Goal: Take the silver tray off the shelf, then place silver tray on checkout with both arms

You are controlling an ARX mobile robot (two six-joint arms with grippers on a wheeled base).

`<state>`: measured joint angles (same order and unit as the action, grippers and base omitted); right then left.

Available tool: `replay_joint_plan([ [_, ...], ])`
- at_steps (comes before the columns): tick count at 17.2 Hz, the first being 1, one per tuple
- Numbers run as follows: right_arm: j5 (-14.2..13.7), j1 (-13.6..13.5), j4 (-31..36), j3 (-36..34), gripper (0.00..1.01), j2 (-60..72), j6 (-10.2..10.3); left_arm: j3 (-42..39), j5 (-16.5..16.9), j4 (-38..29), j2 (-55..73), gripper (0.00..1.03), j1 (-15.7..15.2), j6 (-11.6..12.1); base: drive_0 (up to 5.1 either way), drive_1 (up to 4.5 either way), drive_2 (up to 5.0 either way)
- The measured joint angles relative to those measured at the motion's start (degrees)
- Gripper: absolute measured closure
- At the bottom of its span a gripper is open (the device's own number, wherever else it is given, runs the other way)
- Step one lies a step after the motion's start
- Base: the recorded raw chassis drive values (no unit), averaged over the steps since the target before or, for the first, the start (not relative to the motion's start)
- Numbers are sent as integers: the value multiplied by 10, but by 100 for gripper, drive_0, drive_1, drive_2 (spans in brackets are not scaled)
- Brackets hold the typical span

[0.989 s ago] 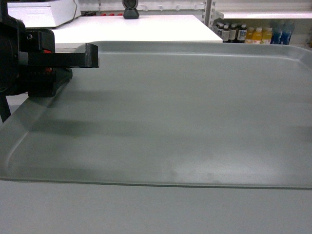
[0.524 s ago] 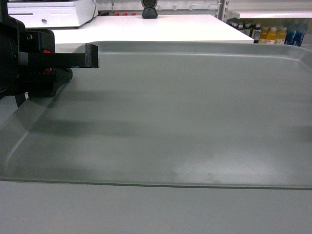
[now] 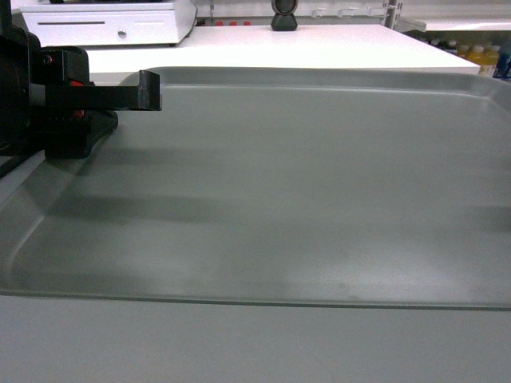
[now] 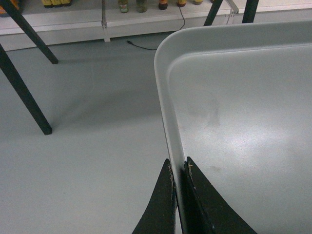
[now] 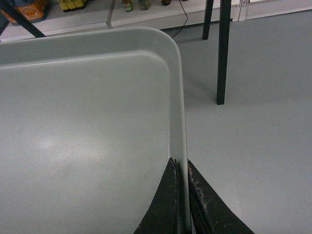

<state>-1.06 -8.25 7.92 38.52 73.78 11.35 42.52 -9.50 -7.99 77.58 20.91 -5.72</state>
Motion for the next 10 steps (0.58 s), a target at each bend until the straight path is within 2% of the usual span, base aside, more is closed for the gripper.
replay_joint_plan([
  [10, -1, -3, 1, 0, 98, 0, 0, 0, 0, 0, 0, 99, -3, 1, 0, 0, 0],
])
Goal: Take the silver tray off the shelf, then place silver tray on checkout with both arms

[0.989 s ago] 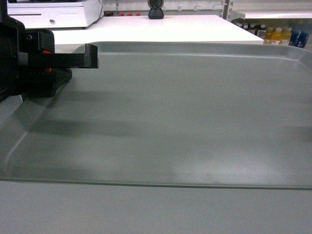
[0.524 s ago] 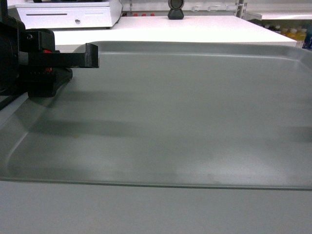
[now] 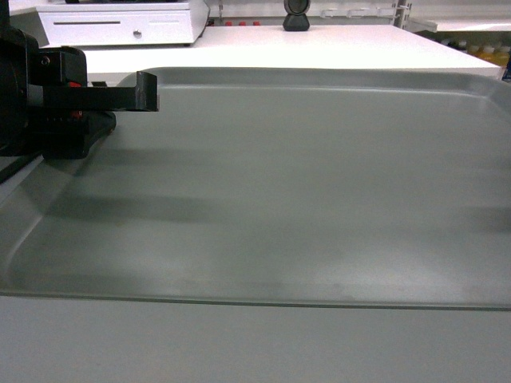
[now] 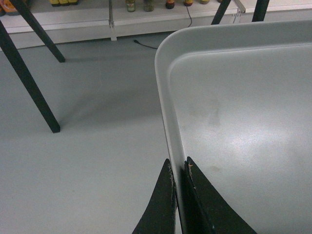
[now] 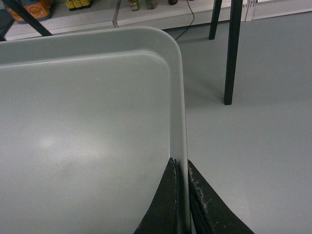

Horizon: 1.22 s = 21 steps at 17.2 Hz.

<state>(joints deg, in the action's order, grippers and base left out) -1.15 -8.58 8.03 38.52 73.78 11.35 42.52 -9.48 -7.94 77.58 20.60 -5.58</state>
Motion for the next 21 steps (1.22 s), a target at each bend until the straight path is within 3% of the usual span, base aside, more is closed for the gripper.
replay_joint_plan([
  [5, 0, 0, 0, 0, 98, 0, 0, 0, 0, 0, 0, 99, 1, 0, 0, 0, 0],
  [21, -1, 0, 0, 0, 98, 0, 0, 0, 0, -2, 0, 99, 1, 0, 4, 416, -409],
])
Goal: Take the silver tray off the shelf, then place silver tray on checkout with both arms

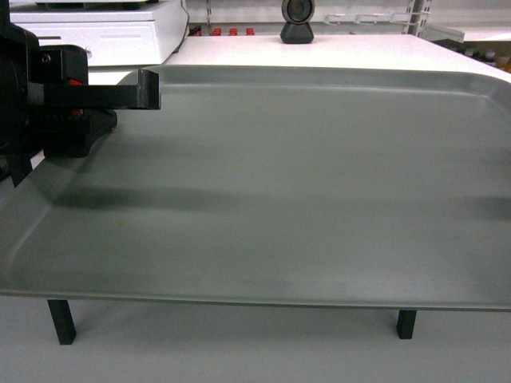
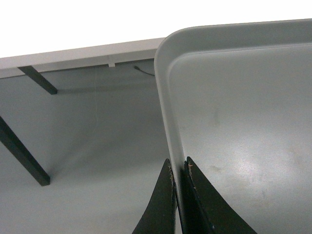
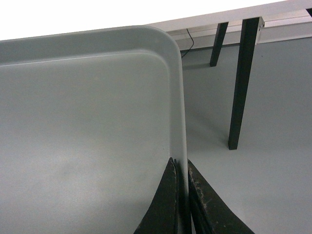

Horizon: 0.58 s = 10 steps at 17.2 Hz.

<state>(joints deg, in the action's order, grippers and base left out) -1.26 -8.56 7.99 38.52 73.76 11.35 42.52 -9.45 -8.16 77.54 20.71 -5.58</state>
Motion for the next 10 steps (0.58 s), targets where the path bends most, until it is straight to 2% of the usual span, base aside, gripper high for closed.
replay_joint_plan([
  [10, 0, 0, -1, 0, 98, 0, 0, 0, 0, 2, 1, 99, 0, 0, 12, 426, -402],
])
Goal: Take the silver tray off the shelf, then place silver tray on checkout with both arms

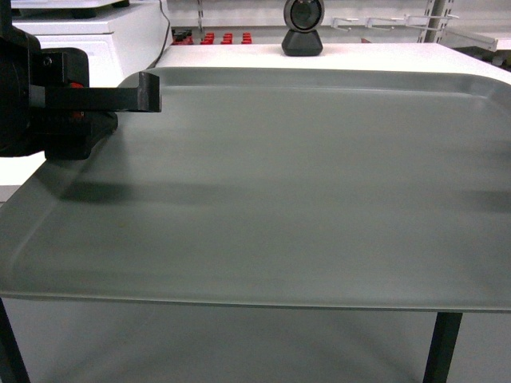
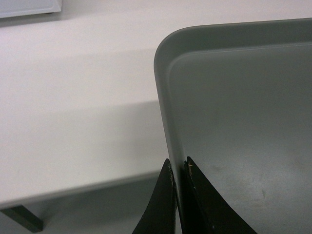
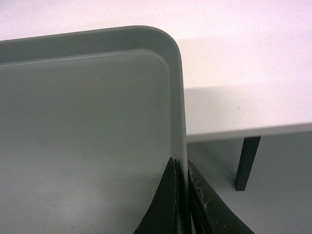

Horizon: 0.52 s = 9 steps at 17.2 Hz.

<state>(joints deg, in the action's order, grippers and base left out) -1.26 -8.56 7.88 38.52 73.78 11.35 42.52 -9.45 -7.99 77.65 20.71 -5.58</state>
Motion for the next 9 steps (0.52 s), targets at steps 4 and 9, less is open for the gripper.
replay_joint_plan([
  [4, 0, 0, -1, 0, 98, 0, 0, 0, 0, 2, 0, 99, 0, 0, 1, 415, -413],
  [9, 0, 1, 2, 0, 98, 0, 0, 0, 0, -3, 0, 99, 0, 0, 1, 415, -413],
])
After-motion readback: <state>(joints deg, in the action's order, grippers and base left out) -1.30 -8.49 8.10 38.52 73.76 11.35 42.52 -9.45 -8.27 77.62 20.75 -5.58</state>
